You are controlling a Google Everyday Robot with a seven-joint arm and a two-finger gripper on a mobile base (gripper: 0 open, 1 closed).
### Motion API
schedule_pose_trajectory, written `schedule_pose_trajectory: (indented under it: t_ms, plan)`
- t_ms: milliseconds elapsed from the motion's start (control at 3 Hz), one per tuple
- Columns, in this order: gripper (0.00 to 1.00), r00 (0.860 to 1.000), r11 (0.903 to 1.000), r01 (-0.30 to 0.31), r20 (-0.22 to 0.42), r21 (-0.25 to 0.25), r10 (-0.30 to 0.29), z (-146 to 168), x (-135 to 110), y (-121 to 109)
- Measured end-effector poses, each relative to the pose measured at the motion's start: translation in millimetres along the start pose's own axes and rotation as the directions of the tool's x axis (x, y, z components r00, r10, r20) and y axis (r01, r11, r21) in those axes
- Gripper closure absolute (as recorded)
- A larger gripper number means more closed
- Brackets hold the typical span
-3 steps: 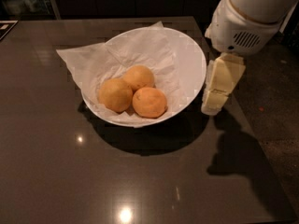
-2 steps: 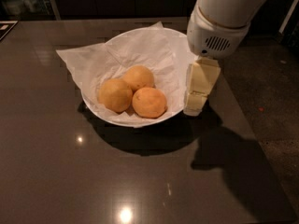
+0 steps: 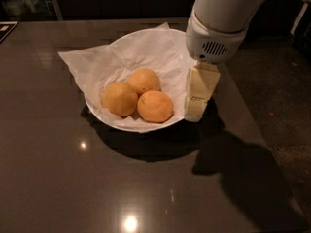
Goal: Pick orange from white bowl
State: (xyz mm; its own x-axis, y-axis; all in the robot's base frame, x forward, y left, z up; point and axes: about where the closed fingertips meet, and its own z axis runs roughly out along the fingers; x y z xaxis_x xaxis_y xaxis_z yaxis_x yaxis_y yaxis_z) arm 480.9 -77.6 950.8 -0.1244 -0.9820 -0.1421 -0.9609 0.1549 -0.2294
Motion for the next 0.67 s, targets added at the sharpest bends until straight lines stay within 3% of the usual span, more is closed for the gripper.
schedule_pose_trajectory:
  t_ms: [667]
  plan:
    - [0.0, 0.999, 0.997, -0.032, -0.034, -0.071, 0.03, 29.6, -26.0, 1.2]
